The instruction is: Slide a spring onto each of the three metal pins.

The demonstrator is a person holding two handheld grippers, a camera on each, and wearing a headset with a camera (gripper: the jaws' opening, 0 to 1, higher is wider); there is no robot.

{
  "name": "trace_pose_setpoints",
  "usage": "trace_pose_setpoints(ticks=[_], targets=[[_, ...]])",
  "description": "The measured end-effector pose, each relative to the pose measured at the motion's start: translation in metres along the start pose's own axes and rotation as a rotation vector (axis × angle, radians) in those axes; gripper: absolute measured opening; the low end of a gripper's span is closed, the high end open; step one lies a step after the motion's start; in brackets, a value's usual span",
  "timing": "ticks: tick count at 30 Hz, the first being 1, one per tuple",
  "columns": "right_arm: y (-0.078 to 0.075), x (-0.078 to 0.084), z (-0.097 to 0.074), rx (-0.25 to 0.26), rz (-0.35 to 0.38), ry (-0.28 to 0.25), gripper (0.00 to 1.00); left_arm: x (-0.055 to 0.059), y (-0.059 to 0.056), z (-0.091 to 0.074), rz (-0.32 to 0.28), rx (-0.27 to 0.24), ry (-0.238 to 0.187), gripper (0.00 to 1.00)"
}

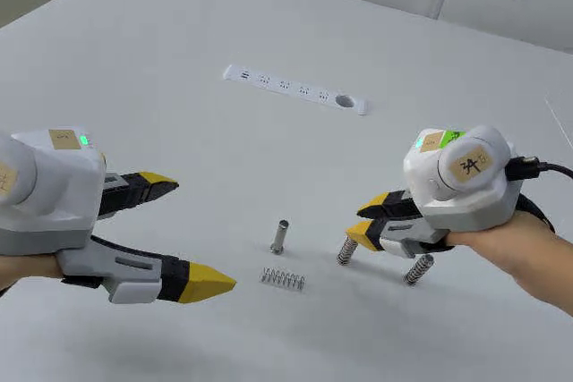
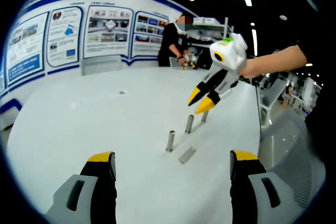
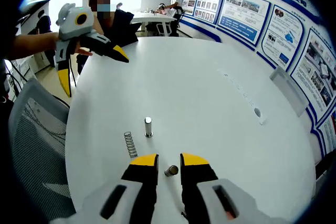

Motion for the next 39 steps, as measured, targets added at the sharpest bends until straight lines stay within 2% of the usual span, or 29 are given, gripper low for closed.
trace_pose_setpoints(ticks=[3, 7, 12, 16, 21, 25, 33, 39], targets=[[0.015, -0.007, 0.005, -0.04, -0.006, -0.018, 0.18, -0.002, 0.001, 0.0, -0.006, -0.003, -0.01, 0.92], [0.034, -0.005, 0.016, -0.091, -0.051, 0.003, 0.18, -0.001, 0.001, 0.0, -0.008, 0.001, -0.004, 0.92], [0.044, -0.001, 0.027, -0.119, -0.065, 0.024, 0.18, 0.007, -0.001, 0.0, -0.009, 0.006, 0.013, 0.92], [0.048, 0.003, 0.036, -0.135, -0.062, 0.039, 0.18, 0.014, -0.001, 0.0, -0.024, 0.008, 0.028, 0.91], [0.056, 0.008, 0.048, -0.171, -0.022, 0.033, 0.19, 0.017, -0.002, 0.001, -0.042, 0.003, 0.022, 0.91], [0.061, 0.013, 0.058, -0.186, -0.039, 0.049, 0.19, 0.018, -0.003, 0.003, -0.045, 0.008, 0.03, 0.91], [0.061, 0.022, 0.075, -0.188, -0.047, 0.084, 0.19, 0.022, -0.004, 0.0, -0.056, 0.008, 0.045, 0.9], [0.062, 0.03, 0.078, -0.203, -0.044, 0.097, 0.18, 0.027, -0.001, -0.005, -0.07, -0.008, 0.057, 0.9]])
Point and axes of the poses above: the centre of the closed fingertips' face, and the gripper's own axes: z roughly forward along the fingers, y roughly to its left, x roughly out of its underside, the point moved 3 cm from there along -z, roughly backward along the fingers, and after that the axes turned 3 degrees about y, right-handed, at the moved point
